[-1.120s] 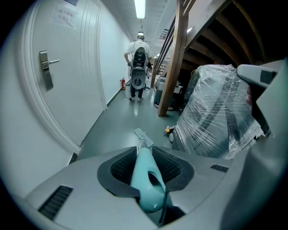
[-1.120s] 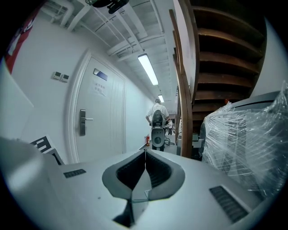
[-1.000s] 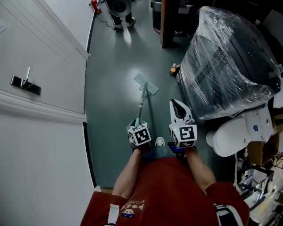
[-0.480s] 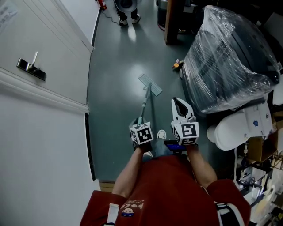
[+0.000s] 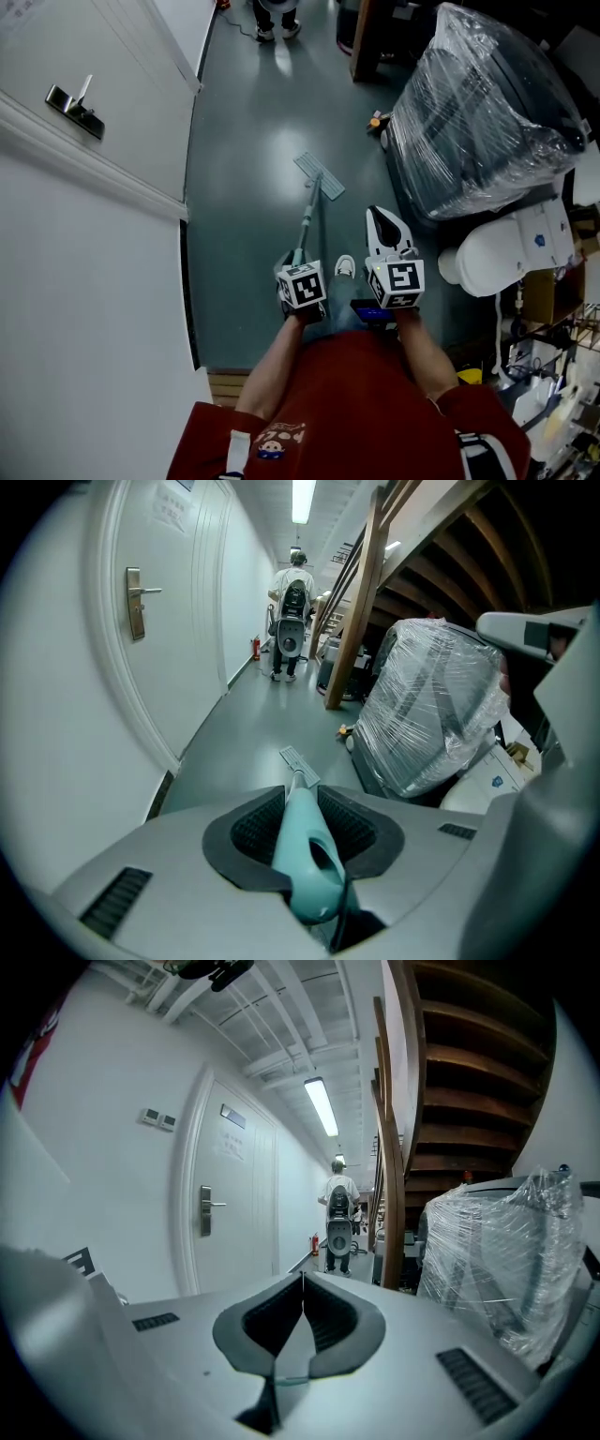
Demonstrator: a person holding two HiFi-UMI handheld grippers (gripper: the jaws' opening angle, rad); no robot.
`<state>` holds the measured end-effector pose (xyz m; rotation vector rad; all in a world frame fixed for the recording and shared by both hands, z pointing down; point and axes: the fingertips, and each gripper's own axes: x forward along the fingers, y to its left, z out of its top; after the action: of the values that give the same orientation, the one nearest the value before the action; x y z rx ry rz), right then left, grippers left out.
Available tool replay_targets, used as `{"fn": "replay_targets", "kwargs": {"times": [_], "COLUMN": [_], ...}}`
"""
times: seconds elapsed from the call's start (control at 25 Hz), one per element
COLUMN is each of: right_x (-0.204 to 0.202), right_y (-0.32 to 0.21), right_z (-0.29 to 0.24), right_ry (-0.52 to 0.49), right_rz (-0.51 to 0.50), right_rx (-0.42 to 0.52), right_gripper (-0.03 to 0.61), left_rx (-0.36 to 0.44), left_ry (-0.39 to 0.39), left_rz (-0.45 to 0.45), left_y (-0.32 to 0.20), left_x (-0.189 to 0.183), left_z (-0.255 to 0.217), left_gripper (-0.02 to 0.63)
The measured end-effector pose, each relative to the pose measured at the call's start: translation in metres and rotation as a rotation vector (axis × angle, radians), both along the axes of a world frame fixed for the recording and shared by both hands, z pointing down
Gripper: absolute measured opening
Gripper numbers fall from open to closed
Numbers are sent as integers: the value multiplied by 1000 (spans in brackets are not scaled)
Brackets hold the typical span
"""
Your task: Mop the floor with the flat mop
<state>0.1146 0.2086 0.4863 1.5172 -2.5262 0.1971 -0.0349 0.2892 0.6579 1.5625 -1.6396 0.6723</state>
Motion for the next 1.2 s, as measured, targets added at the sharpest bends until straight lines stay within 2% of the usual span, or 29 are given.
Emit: {"fn": "replay_targets", "kwargs": {"times": [0.28, 0.52, 1.04, 1.2], "right_x": [5, 10, 109, 123], "right_y": [45, 71, 153, 165], "right_z": [1, -6, 3, -1], "right_ry": [43, 15, 5, -2], "right_rz": [1, -36, -98, -117], "right_rx": [-17, -4, -14, -6], "right_gripper": [18, 18, 18, 18], "left_rx": [-12, -10, -24, -26], "left_ry": [12, 10, -30, -32], "left_rz": [-17, -29, -89, -96], "left_y": [57, 87, 179, 200], "left_x": [2, 20, 122, 137], "left_z": [6, 6, -5, -10], "left_gripper": [121, 121, 121, 121]}}
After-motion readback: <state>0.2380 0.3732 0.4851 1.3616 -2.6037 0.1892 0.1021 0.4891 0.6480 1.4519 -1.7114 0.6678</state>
